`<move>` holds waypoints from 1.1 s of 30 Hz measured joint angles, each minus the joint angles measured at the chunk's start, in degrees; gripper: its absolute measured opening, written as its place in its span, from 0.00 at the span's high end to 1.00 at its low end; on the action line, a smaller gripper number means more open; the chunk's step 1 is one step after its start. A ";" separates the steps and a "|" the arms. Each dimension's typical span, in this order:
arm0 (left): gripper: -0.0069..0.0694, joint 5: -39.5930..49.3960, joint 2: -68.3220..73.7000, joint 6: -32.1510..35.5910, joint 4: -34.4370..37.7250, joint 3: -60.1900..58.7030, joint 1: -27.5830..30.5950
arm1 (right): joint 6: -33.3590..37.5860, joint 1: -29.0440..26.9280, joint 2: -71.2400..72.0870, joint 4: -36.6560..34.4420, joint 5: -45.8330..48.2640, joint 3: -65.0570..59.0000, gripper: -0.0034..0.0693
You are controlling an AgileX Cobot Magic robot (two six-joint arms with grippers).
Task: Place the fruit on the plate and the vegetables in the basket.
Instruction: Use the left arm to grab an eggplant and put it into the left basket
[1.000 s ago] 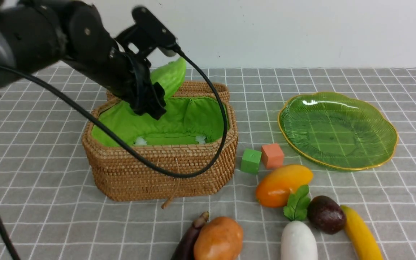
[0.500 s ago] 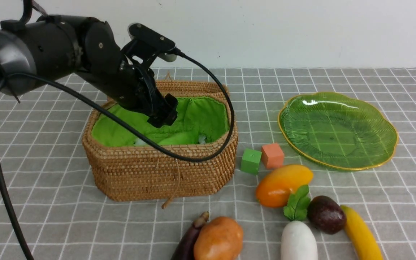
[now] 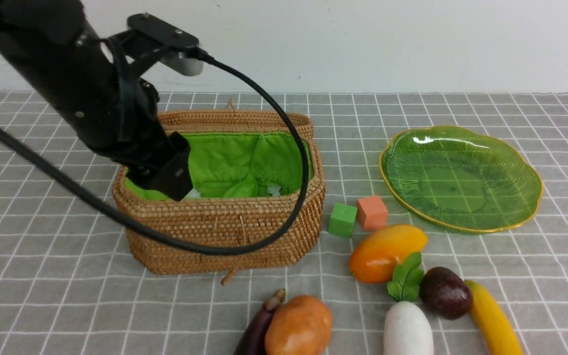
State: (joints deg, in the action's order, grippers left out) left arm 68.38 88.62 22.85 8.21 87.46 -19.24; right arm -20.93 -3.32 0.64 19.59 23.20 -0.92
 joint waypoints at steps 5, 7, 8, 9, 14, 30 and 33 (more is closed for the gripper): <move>0.23 1.83 -8.48 -4.80 10.55 -4.48 -0.06 | 0.00 0.00 0.00 0.00 0.00 0.00 0.62; 0.23 1.15 -10.14 -8.38 12.34 -7.80 -0.06 | 0.00 0.00 0.00 0.00 0.00 0.00 0.62; 0.23 0.65 -10.53 -9.81 12.93 -9.99 -0.06 | 0.00 0.00 0.00 0.00 0.00 0.00 0.62; 0.23 0.01 -10.75 -11.10 13.66 -11.95 -0.06 | 0.00 0.00 0.00 0.00 0.00 0.00 0.62; 0.23 -4.85 -9.10 -12.14 19.37 -24.81 -0.06 | 0.00 0.00 0.00 0.00 0.00 0.00 0.62; 0.11 -24.11 1.36 -45.98 4.34 -32.44 -18.71 | 0.00 0.00 0.00 0.00 0.00 0.00 0.62; 0.11 -25.45 4.43 -54.78 1.99 -32.44 -19.88 | 0.00 0.00 0.00 0.00 0.00 0.00 0.62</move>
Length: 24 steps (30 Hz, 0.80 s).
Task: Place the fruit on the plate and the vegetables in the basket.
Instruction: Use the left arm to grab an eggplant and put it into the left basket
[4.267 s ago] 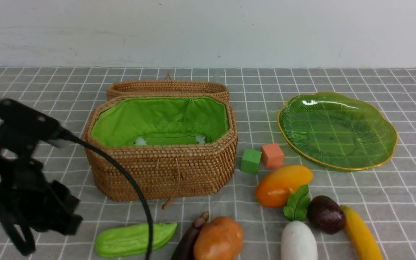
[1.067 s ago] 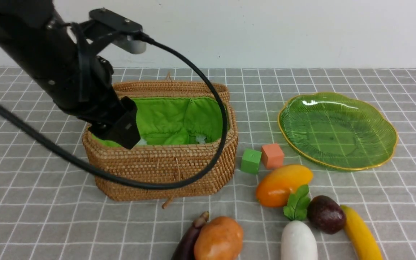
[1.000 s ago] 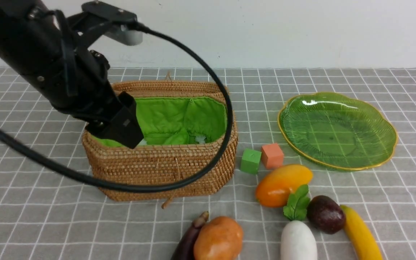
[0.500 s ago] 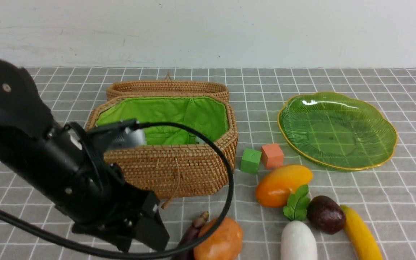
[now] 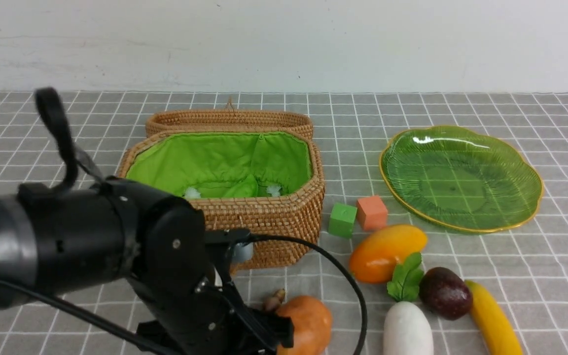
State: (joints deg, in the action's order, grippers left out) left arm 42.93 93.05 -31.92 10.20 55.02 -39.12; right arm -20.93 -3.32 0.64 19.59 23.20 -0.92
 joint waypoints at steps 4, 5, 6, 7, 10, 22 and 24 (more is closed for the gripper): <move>0.15 -0.62 3.55 -1.72 -0.62 0.00 -0.09 | 0.00 0.00 0.00 0.00 0.00 0.00 0.62; 0.16 -0.82 4.57 -1.58 -0.76 0.00 -0.09 | 0.00 0.00 0.00 0.00 0.00 0.00 0.62; 0.19 -0.95 5.67 -0.90 -0.82 0.00 -0.09 | 0.00 0.00 0.00 0.00 0.00 0.00 0.62; 0.20 -0.95 5.78 -0.90 -0.82 0.00 -0.09 | 0.00 0.00 0.00 0.00 0.00 0.00 0.62; 0.36 0.74 6.00 2.37 -0.63 0.00 -0.09 | 0.00 0.00 0.00 0.00 0.00 0.00 0.62; 0.39 14.00 -5.76 3.63 -4.53 2.73 4.69 | 0.00 0.00 0.00 0.00 0.00 0.00 0.62; 0.39 15.65 -9.50 4.88 -5.38 4.40 8.40 | 0.00 0.00 0.00 0.00 0.00 0.00 0.62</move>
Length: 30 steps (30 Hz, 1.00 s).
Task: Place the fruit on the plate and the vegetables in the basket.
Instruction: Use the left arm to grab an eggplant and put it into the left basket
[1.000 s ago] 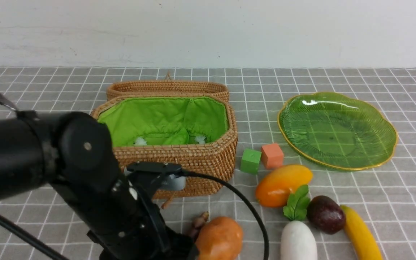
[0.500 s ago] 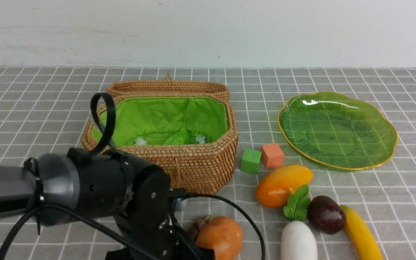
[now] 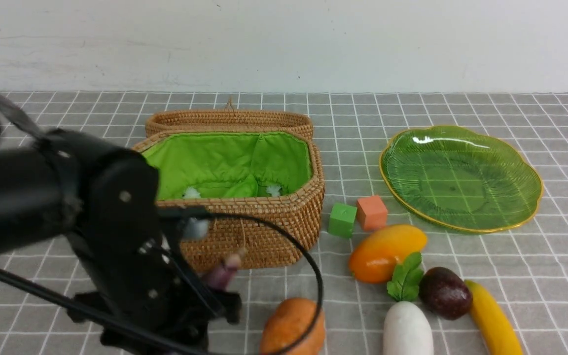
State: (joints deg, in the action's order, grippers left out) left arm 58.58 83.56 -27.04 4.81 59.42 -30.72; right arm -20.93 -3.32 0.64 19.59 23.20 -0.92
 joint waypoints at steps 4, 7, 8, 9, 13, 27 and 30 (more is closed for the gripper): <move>0.39 1.44 -7.00 9.49 -1.16 2.90 3.04 | 0.00 0.00 0.00 0.00 0.00 0.00 0.62; 0.39 -1.65 -11.89 23.57 -4.81 4.75 3.18 | 0.00 0.00 0.00 0.00 0.00 0.00 0.62; 0.39 -1.65 -11.89 24.34 -4.81 4.75 3.18 | 0.00 0.00 0.00 0.00 0.00 0.00 0.62; 0.39 -6.72 -12.68 29.50 -9.00 4.92 3.18 | 0.00 0.00 0.00 0.00 0.00 0.00 0.62; 0.39 -24.00 -9.43 32.34 -23.02 4.92 3.39 | 0.00 0.00 0.00 0.00 0.00 0.00 0.62; 0.39 -48.31 11.25 1.33 -69.98 4.92 3.52 | 0.00 0.00 0.00 0.00 0.00 0.00 0.62; 0.38 -48.09 12.06 -3.40 -72.71 4.92 3.52 | 0.00 0.00 0.00 0.00 0.00 0.00 0.62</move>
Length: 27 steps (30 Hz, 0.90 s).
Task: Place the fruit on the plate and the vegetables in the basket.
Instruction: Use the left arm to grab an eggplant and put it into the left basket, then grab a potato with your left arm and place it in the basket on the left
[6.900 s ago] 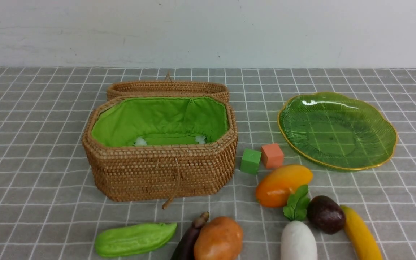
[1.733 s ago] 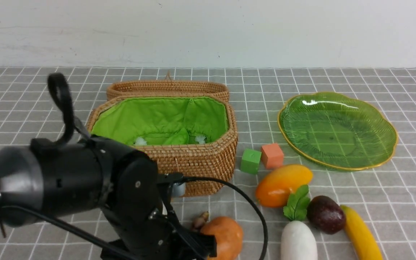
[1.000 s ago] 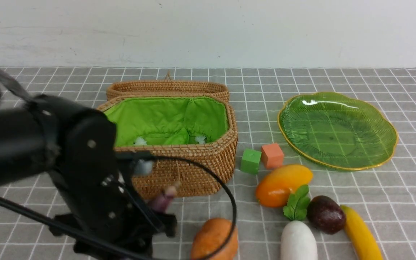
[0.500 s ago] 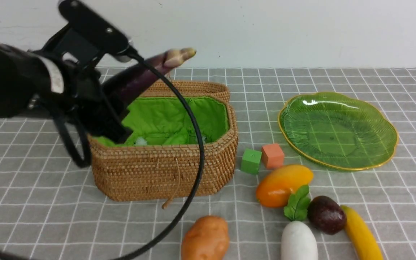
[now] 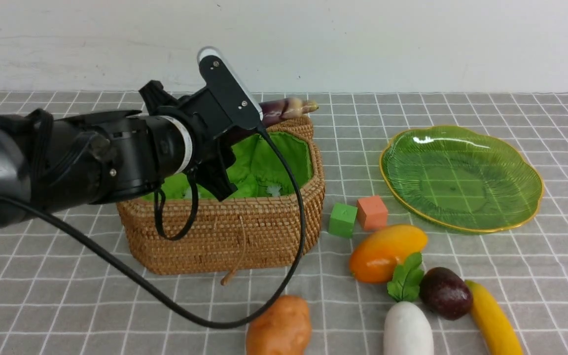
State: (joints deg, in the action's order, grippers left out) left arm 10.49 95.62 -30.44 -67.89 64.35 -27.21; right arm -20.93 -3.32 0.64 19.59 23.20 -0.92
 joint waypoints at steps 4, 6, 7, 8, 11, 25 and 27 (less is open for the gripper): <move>0.27 3.95 0.90 -7.50 -1.65 0.00 0.00 | 0.00 0.00 0.00 0.00 0.00 0.00 0.62; 0.22 5.62 0.84 -10.19 -1.72 0.00 0.00 | 0.00 0.00 0.00 0.00 0.00 0.00 0.62; 0.20 6.02 0.71 -11.21 -1.72 0.00 0.00 | 0.00 0.00 0.00 0.00 0.00 0.00 0.62; 0.18 6.42 0.63 -12.35 -1.72 0.00 0.00 | 0.00 0.00 0.00 0.00 0.00 0.00 0.62; 0.15 6.67 0.35 -13.59 -1.72 0.00 0.00 | 0.00 0.00 0.00 0.00 0.00 0.00 0.62; 0.16 47.69 -14.51 -17.65 13.75 0.10 0.02 | 0.00 0.00 0.00 0.00 0.00 0.00 0.62; 0.19 57.65 -15.95 -20.60 22.54 0.10 0.06 | 0.00 0.00 0.00 0.00 0.00 0.00 0.62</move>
State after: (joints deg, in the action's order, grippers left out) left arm 68.14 79.67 -51.04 -45.35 64.44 -27.15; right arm -20.93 -3.32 0.64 19.59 23.20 -0.92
